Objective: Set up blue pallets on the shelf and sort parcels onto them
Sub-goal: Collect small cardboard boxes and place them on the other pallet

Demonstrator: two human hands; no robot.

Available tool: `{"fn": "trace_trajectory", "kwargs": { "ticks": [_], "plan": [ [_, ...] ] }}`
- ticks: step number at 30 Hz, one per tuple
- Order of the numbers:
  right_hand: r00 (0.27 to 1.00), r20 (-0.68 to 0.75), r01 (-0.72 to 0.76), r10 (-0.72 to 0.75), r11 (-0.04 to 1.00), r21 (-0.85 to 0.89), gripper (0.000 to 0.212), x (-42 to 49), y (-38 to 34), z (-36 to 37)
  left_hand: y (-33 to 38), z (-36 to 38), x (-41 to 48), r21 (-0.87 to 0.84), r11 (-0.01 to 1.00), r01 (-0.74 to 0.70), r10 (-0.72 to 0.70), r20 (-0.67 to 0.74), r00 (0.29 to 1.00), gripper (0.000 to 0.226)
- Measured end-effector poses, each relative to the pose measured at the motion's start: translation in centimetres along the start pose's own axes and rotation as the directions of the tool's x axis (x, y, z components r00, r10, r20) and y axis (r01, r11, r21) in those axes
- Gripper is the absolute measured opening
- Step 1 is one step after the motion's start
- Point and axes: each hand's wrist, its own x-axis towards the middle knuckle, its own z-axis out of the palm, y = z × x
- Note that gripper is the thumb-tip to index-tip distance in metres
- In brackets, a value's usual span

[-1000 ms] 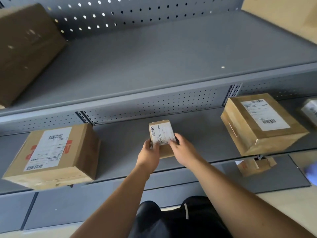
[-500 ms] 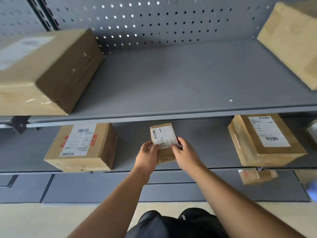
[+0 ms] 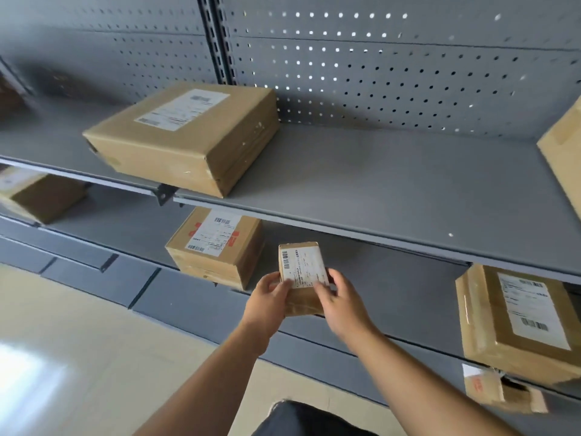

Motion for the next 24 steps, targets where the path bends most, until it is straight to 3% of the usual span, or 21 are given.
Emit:
{"fn": "trace_trajectory", "kwargs": {
  "ticks": [2,6,10,14,20,24],
  "plan": [
    [0.998,0.058,0.022,-0.021,0.999,-0.025,0.033,-0.3,-1.1,0.6,0.1,-1.2,-1.4,-0.028,1.000,0.004,-0.006,-0.070,0.998,0.021],
    [0.979,0.183,0.088,-0.090,0.996,0.020,0.020,-1.0,-3.3,3.1,0.1,-4.3,-3.9,-0.118,0.993,0.022,-0.044,-0.190,0.981,0.031],
    [0.936,0.323,0.138,-0.141,0.990,0.032,0.045,-2.0,-6.4,6.4,-0.1,-8.4,-6.5,-0.167,0.985,-0.034,-0.021,-0.318,0.948,0.035],
    [0.866,0.440,0.222,-0.238,0.971,0.089,0.044,-2.9,-10.1,10.6,-0.4,-13.2,-8.1,-0.264,0.958,-0.113,-0.011,-0.425,0.905,0.033],
    [0.770,0.555,0.323,-0.315,0.942,0.087,0.047,-4.5,-16.1,19.4,-0.3,-21.9,-9.8,-0.370,0.901,-0.227,-0.014,-0.547,0.837,0.030],
    [0.734,0.576,0.368,-0.359,0.924,0.107,0.037,-6.0,-20.9,26.5,-0.1,-29.5,-10.8,-0.385,0.878,-0.284,-0.019,-0.621,0.784,0.029]
  ]
}}
